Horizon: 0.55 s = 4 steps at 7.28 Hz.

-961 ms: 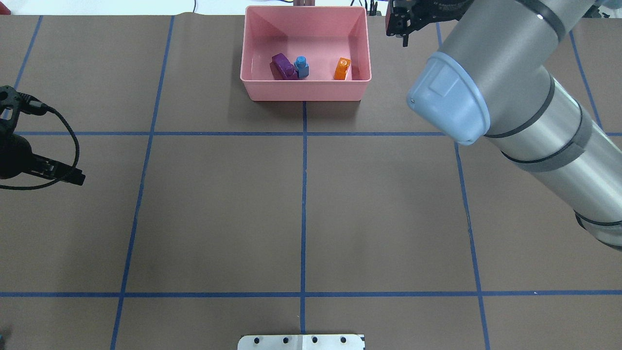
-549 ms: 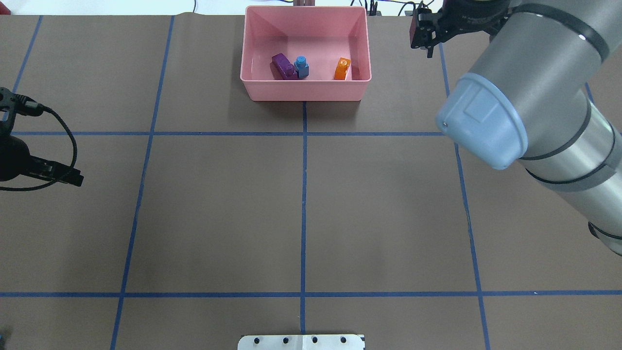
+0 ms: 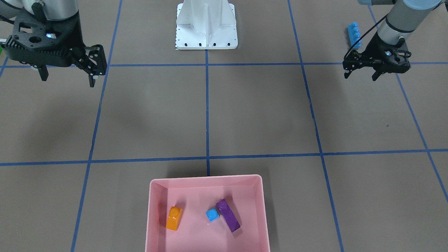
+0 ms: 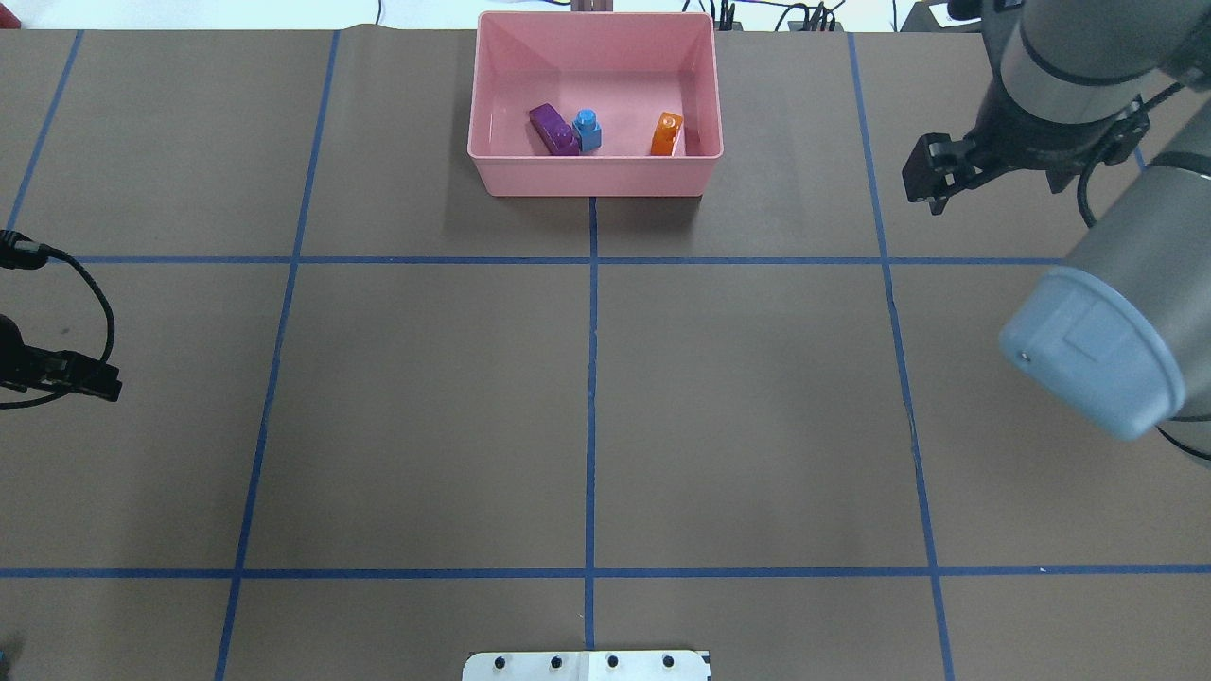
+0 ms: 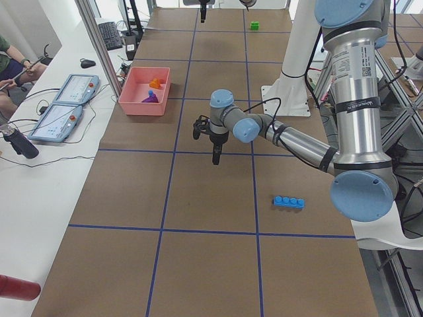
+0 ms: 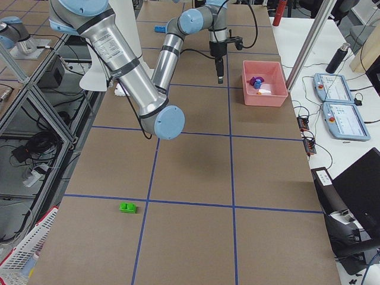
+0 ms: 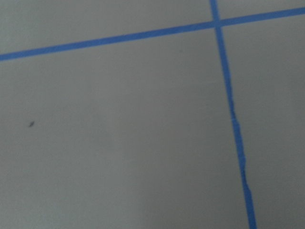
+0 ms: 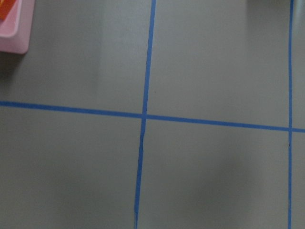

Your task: Put all blocks into box

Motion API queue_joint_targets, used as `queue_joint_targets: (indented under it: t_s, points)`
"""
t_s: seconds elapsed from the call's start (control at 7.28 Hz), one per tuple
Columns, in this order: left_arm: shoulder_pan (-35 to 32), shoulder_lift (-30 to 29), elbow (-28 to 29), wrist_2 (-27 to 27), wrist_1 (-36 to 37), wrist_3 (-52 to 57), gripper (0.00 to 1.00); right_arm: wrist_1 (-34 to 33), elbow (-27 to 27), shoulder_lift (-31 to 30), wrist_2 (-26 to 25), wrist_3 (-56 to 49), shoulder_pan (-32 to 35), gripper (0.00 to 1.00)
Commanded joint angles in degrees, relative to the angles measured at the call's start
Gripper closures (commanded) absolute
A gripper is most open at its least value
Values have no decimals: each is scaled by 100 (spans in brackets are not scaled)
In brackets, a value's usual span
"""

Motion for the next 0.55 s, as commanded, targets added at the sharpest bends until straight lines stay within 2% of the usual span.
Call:
queue_joint_targets:
  t_s: [0.0,0.14,0.27,0.41]
  points:
    - [379,879,163,-5,-865,-70,0,15,1050,-1151,126,-204,8,0]
    - [816,1118,312,30,-1341,-253,0,15,1587,-1731,135,-405,8,0]
    - [1534,1112,418,222,-1372,-1055,0,42,1975,-2224,205,-598,26,0]
    - [2359,1225,497,955,-1407,-1516,0,42,2318,-2594,414,-870,209,0]
